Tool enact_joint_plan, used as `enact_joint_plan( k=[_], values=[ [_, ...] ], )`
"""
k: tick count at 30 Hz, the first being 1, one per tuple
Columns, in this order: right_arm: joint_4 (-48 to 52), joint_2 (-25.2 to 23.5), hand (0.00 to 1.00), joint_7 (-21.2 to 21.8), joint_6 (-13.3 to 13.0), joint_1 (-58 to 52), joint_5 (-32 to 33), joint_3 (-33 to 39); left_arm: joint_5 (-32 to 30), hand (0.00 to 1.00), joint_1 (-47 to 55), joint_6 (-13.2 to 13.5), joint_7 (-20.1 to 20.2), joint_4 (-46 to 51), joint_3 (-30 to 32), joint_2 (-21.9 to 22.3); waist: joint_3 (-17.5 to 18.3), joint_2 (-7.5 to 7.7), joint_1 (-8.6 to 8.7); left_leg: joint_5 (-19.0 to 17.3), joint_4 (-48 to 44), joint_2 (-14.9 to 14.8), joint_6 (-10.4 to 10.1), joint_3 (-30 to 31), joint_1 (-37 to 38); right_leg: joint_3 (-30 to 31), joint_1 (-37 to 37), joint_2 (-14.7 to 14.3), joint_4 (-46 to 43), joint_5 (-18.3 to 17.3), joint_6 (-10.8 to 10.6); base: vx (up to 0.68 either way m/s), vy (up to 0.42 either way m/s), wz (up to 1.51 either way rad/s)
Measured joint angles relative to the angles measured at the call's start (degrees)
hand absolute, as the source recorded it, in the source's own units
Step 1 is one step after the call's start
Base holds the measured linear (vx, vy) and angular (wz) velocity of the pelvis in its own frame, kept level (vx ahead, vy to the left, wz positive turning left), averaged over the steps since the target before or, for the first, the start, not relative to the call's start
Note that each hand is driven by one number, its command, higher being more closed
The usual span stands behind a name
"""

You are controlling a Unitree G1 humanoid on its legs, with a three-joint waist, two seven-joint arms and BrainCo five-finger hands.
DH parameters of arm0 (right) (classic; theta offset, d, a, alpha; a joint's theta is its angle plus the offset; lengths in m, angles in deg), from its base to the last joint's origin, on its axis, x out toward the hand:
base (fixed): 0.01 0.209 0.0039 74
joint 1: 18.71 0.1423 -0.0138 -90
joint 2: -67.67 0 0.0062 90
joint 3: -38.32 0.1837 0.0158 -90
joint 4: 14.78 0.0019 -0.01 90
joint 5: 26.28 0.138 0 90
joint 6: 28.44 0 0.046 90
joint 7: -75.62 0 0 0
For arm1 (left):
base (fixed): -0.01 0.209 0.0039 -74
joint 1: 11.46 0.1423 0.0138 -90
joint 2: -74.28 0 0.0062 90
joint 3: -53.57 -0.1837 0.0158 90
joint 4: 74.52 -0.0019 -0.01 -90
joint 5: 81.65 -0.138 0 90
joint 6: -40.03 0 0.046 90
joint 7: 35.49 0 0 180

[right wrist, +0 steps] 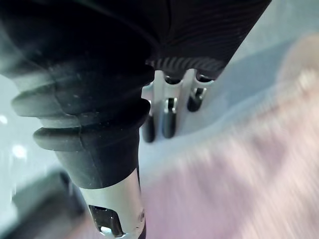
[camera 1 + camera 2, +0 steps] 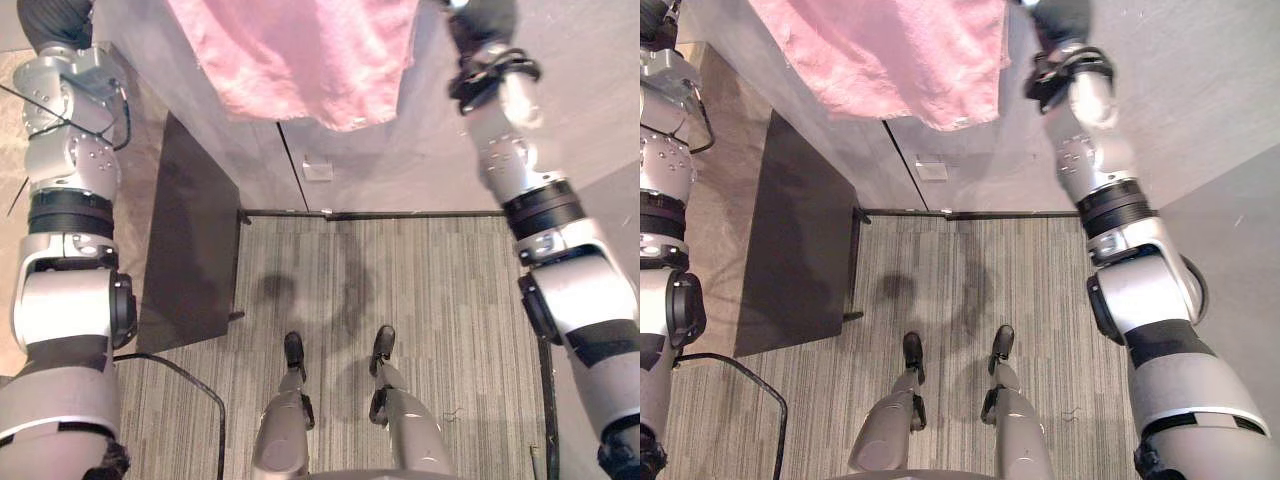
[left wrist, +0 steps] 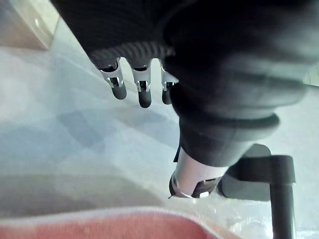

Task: Organize washtable

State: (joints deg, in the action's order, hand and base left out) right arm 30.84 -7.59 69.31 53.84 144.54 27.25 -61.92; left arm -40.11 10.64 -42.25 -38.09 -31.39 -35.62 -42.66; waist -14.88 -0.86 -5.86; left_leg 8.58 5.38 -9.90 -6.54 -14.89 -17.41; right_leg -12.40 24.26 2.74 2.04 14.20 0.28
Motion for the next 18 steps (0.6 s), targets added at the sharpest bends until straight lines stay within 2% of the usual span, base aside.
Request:
enact_joint_plan(
  k=[3,5,9,11,12,14,15,17,18],
  values=[
    [-1.4,5.8,0.00,-2.3,0.2,-8.2,0.0,14.5,0.1,0.00,1.9,0.0,0.0,0.0,0.2,-3.4,0.0,0.01,0.12,0.0,0.0,-0.1,0.0,0.2,0.6,-0.3,-0.8,0.1,-0.1,0.0,0.0,0.00,0.066,0.07],
    [-2.3,6.6,0.00,-3.8,0.1,-15.3,0.6,22.2,0.5,0.00,4.4,0.0,0.0,0.0,2.8,-4.9,0.0,0.01,0.30,-0.1,0.0,-0.4,0.1,-0.1,1.5,-0.3,-1.0,-0.1,-0.9,0.0,0.0,0.02,0.057,-0.07],
    [-3.8,5.8,0.00,-3.9,0.3,-31.1,2.5,35.6,1.6,0.00,12.1,0.3,0.1,0.1,11.8,-6.6,0.2,0.06,0.76,-0.4,0.0,-0.9,0.3,-0.6,2.2,-0.6,-1.0,-0.5,-1.8,0.0,0.0,0.03,0.036,-0.10],
    [-4.7,2.9,0.00,-3.9,0.3,-40.4,3.6,47.0,3.5,0.00,21.3,0.2,0.2,0.1,19.2,-6.5,0.4,0.10,1.69,-0.7,0.0,-1.1,0.3,-0.9,2.5,-0.7,-1.1,-0.8,-1.8,-0.2,-0.1,0.03,0.023,-0.07],
    [-4.8,1.8,0.00,-3.9,0.3,-42.4,3.9,49.9,3.9,0.00,23.7,0.2,0.2,0.1,21.5,-6.1,0.4,0.10,1.95,-0.7,0.0,-1.1,0.3,-0.9,2.7,-0.6,-1.5,-0.7,-1.8,-0.5,-0.5,0.05,0.034,0.02],
    [-4.8,-3.9,0.00,-4.0,0.0,-52.4,4.4,60.1,5.0,0.00,32.8,0.2,0.1,0.4,27.9,-1.1,1.1,0.72,2.25,-1.7,0.0,-0.8,-0.2,-1.2,5.9,-0.4,-4.6,-0.5,-1.8,-3.4,-0.2,0.06,0.032,0.01],
    [-4.8,-5.8,0.00,-4.1,0.0,-55.2,4.3,61.9,5.0,0.00,35.6,0.4,0.0,1.0,28.6,0.0,2.0,1.22,2.32,-2.1,0.0,-0.6,-0.4,-1.4,6.6,-0.3,-5.2,-0.4,-1.8,-4.7,0.3,0.05,0.013,-0.06],
    [-4.8,-12.2,0.00,-4.0,0.0,-64.8,3.2,65.9,2.9,0.00,46.5,1.7,0.4,8.3,29.2,5.1,5.9,1.22,2.58,-2.5,0.0,-1.1,-0.9,-1.9,8.8,-0.4,-7.3,-1.2,-1.9,-6.5,0.0,0.07,0.006,-0.05],
    [-4.7,-13.6,0.00,-3.9,0.0,-67.0,2.4,66.5,1.7,0.00,48.6,2.1,0.9,9.3,28.7,6.6,6.9,1.10,2.52,-2.7,0.0,-1.2,-1.1,-2.2,9.5,-0.3,-8.0,-1.3,-1.8,-6.8,-0.1,0.09,0.018,-0.06]
  ],
)
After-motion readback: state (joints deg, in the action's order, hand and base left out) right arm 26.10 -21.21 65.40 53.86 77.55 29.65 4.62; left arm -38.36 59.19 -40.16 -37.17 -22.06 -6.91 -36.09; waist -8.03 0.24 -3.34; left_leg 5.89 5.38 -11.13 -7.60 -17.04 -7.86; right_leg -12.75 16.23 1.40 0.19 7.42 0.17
